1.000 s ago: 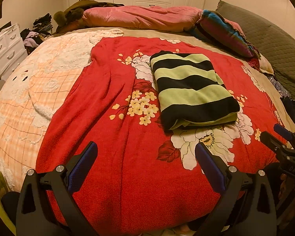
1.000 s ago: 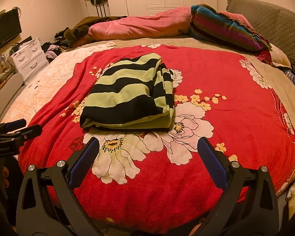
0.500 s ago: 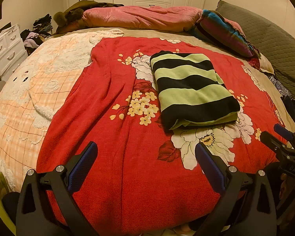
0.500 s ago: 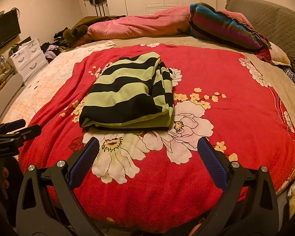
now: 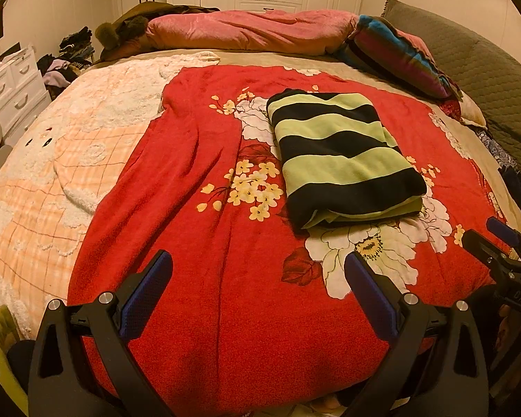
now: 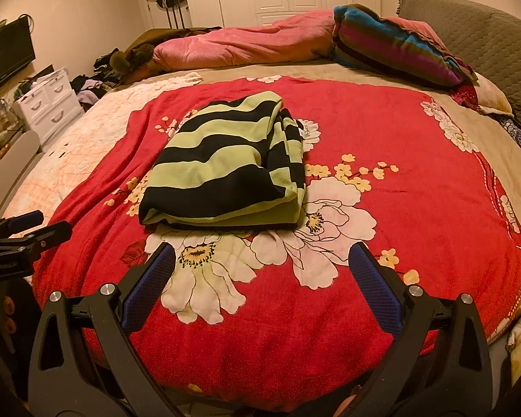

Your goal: Fold small clothes

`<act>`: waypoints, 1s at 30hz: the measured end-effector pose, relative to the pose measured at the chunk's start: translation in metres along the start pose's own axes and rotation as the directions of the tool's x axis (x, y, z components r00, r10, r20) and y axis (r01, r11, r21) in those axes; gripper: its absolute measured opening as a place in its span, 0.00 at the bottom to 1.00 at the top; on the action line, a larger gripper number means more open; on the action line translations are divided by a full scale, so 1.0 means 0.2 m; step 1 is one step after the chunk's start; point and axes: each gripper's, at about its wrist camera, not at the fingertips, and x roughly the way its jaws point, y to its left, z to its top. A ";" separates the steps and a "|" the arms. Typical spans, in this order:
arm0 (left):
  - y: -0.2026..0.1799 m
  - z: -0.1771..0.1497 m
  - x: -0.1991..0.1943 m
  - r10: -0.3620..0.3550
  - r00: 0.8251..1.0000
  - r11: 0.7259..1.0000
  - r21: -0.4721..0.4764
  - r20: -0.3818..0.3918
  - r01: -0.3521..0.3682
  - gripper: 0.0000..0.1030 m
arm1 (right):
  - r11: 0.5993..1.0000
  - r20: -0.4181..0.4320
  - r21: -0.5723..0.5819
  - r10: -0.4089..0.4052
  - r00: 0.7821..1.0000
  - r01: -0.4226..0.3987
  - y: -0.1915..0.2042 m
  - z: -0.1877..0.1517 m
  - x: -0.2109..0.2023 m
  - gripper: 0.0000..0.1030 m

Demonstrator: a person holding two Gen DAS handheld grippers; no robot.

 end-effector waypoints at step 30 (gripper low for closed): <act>0.15 0.01 0.10 0.077 0.992 0.995 -0.057 -0.104 -0.083 0.96 | 0.998 -0.025 0.053 -0.016 1.000 0.017 -0.05 -0.01 0.05 0.91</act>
